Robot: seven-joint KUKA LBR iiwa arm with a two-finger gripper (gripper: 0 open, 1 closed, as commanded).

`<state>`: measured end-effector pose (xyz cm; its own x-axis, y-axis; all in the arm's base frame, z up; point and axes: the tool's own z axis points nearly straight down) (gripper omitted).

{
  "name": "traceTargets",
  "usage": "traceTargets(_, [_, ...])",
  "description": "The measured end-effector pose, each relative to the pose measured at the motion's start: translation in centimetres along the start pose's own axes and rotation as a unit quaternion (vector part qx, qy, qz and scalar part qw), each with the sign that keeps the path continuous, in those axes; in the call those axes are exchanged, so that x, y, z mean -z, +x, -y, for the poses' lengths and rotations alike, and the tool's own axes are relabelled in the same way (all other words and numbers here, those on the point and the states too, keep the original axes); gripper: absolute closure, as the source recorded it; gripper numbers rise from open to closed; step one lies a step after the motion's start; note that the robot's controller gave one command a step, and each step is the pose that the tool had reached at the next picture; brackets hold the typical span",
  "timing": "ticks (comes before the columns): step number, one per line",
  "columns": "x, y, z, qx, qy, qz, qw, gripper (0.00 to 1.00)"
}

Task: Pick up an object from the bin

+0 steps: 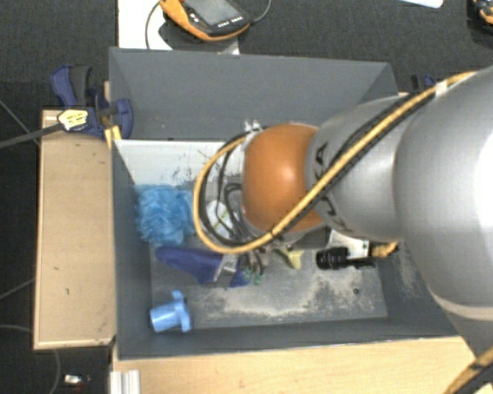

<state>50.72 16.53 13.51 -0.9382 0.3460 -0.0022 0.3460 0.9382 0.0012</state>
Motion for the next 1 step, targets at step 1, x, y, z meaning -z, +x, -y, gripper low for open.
traceTargets(1, [1.6, -0.08, -0.02, 0.0, -0.001, 0.0015, 1.0, 1.0])
